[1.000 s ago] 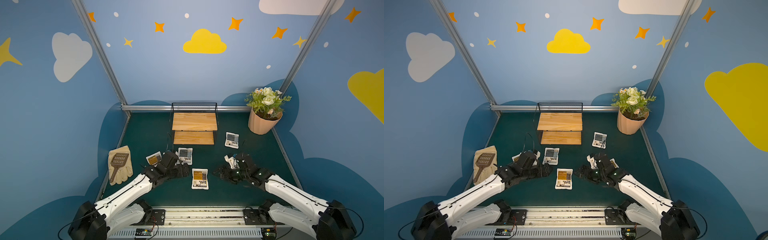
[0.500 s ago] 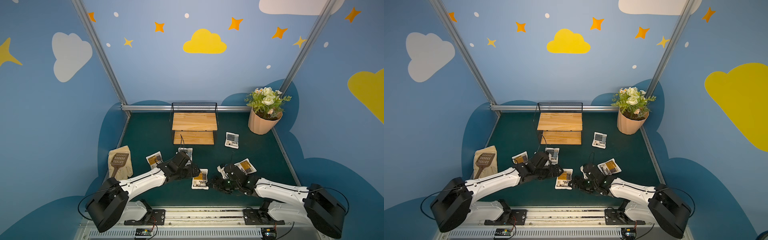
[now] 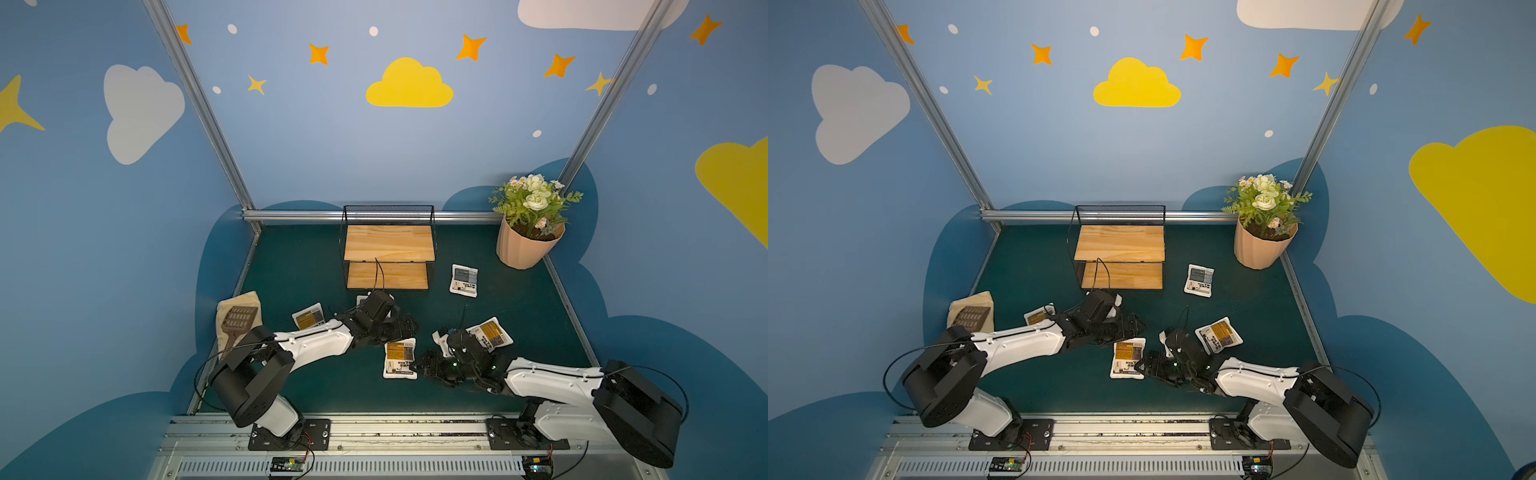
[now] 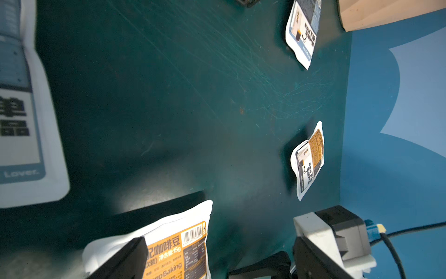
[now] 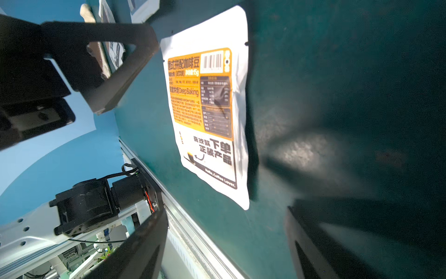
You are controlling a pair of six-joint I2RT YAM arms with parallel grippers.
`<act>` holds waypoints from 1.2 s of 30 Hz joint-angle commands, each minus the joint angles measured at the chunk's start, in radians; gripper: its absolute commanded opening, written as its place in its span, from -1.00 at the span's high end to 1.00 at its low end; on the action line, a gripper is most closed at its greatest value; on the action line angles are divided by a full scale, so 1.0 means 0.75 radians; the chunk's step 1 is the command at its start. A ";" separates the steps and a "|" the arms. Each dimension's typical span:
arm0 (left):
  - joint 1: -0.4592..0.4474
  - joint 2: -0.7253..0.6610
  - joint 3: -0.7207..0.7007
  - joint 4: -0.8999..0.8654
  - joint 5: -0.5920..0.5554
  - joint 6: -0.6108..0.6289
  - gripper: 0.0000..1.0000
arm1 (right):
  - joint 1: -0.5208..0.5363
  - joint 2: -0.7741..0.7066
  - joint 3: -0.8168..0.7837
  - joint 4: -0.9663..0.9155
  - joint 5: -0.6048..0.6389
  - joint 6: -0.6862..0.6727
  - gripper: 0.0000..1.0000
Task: Place the bagged coffee beans on the shelf by color
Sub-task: Pick up the bagged coffee beans at the center of the board.
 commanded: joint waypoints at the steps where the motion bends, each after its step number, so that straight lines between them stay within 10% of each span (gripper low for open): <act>1: -0.003 -0.011 -0.050 0.041 -0.018 -0.016 -1.00 | 0.006 0.025 -0.023 -0.012 0.039 0.035 -0.60; 15: -0.004 -0.005 -0.183 0.120 -0.049 -0.045 -1.00 | -0.007 0.225 0.001 0.180 -0.030 0.084 -0.28; 28: -0.006 -0.055 -0.229 0.132 -0.053 -0.058 -1.00 | -0.070 0.260 0.014 0.273 -0.115 0.080 0.97; 36: -0.006 -0.188 -0.194 0.023 -0.060 -0.038 -1.00 | -0.096 0.137 0.023 0.172 -0.144 0.064 1.00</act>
